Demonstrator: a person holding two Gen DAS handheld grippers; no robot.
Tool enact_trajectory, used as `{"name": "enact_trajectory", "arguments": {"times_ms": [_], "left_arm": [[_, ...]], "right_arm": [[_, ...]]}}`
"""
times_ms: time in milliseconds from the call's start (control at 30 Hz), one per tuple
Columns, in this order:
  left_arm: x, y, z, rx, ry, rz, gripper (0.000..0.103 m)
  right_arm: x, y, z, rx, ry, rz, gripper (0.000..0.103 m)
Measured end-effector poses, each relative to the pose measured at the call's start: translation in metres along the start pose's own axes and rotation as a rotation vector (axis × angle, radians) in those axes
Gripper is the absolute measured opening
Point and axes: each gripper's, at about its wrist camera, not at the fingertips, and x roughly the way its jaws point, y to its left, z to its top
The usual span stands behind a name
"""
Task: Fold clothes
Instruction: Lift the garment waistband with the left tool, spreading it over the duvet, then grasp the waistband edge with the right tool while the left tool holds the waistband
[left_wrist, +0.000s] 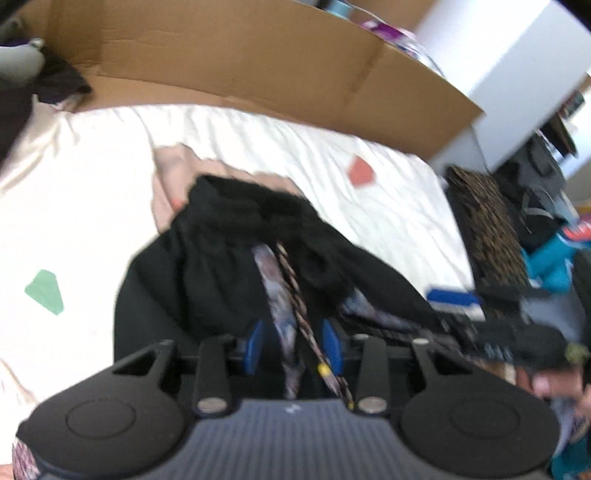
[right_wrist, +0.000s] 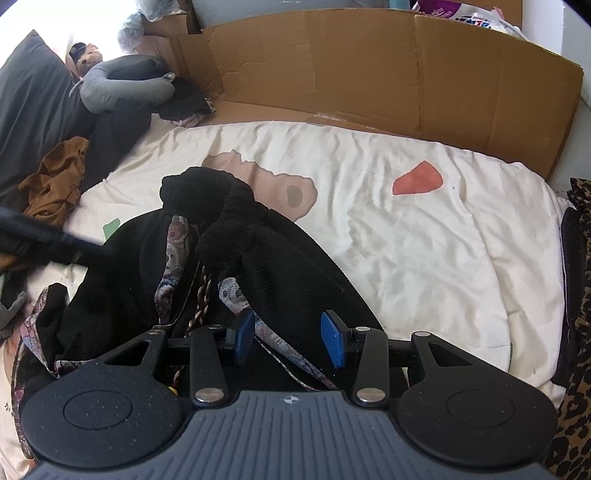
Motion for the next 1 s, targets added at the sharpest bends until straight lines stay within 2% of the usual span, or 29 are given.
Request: {"name": "enact_trajectory", "arguments": {"times_ms": [300, 600, 633, 667, 767, 1000], "left_arm": [[0.032, 0.004, 0.021, -0.045, -0.041, 0.106, 0.037], [0.054, 0.008, 0.018, -0.109, -0.009, 0.121, 0.036], [0.056, 0.008, 0.017, -0.115, -0.008, 0.123, 0.028], [0.057, 0.010, 0.016, -0.124, -0.006, 0.122, 0.016], [0.057, 0.012, 0.015, -0.130, -0.003, 0.117, 0.006], [0.037, 0.017, 0.014, -0.093, -0.022, 0.122, 0.004]], "right_arm": [[0.007, 0.002, 0.006, -0.025, 0.007, 0.002, 0.047], [0.009, 0.006, 0.007, -0.032, 0.016, 0.007, 0.047], [0.009, 0.006, 0.007, -0.032, 0.016, 0.008, 0.047], [0.009, 0.006, 0.007, -0.032, 0.016, 0.007, 0.047], [0.010, 0.007, 0.006, -0.036, 0.018, 0.011, 0.046], [0.018, 0.015, 0.009, -0.069, 0.020, 0.036, 0.047]]}}
